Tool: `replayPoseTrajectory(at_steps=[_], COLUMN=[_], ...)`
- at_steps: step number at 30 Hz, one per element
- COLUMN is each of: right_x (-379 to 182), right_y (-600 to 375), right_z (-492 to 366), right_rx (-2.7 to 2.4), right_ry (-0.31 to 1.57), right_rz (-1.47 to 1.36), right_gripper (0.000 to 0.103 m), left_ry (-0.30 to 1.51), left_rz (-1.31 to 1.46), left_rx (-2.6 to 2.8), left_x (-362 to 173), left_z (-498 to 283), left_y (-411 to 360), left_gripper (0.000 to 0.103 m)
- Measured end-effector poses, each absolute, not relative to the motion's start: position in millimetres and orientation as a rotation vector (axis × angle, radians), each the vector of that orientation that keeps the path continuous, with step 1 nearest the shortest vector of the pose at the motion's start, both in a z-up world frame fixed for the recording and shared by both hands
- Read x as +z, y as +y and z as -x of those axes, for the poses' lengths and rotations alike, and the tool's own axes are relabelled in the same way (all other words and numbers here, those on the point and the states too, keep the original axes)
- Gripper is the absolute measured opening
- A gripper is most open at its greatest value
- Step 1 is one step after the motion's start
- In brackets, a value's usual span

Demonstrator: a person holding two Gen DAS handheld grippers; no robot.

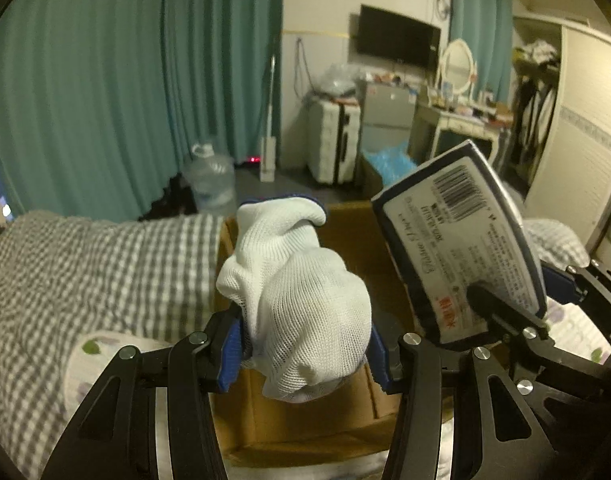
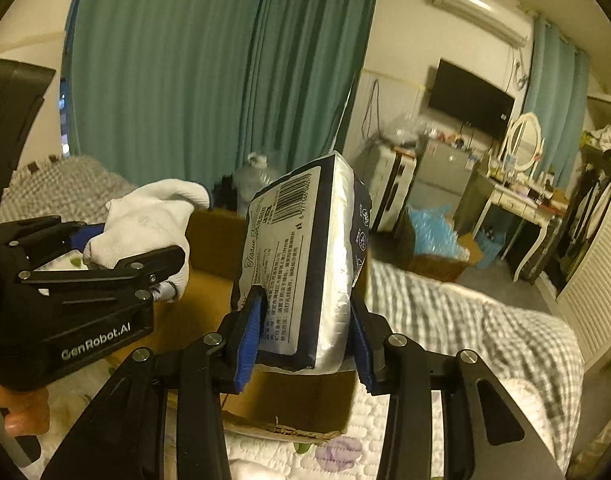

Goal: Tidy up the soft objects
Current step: 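Carry the sock and package toward the cardboard box with both grippers, then open both grippers to drop the sock and package into the box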

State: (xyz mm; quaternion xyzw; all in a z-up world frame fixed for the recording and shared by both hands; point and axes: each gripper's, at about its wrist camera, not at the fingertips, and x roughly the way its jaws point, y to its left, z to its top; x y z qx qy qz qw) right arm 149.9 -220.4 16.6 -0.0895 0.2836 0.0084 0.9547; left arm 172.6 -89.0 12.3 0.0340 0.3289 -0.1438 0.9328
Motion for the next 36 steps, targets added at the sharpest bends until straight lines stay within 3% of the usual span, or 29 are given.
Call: replayPoseTrajectory(at_steps=[7, 16, 18, 20, 25, 29, 34, 36], right_x=[-20.4, -35.0, -32.8, -25.2, 7.1, 34.1, 68.9, 81.7], right_y=[-225.4, -231.1, -231.0, -232.2, -243.4, -250.3, -253.1, -252.3], right_z=[-166.9, -173.6, -171.0, -165.7, -145.6, -129.1, -103.0, -91.3], right_rx=[0.027, 0.008, 0.005, -0.004, -0.014, -0.020, -0.016, -0.019], right_ry=[0.691, 0.719, 0.706, 0.679, 0.606, 0.548, 0.473, 0.445], right_rz=[0.202, 0.245, 0.250, 0.244, 0.188, 0.152, 0.115, 0.108], right_gripper=[0.041, 0.047, 0.054, 0.062, 0.064, 0.070, 0.078, 0.078], left_ry=[0.775, 0.779, 0.783, 0.792, 0.742, 0.653, 0.546, 0.534], left_rz=[-0.103, -0.111, -0.102, -0.083, -0.077, -0.092, -0.123, -0.114], left_rx=[-0.293, -0.290, -0.279, -0.275, -0.279, -0.276, -0.259, -0.259], left_x=[-16.9, -21.2, -19.1, -13.9, 11.8, 37.7, 70.8, 79.1], left_z=[-186.9, -186.0, -186.7, -186.9, -173.9, -154.6, -124.0, -117.6], left_y=[-102.2, -103.0, -101.7, -98.9, -94.5, -91.6, -83.9, -79.4], left_gripper=[0.051, 0.060, 0.062, 0.062, 0.063, 0.073, 0.074, 0.079])
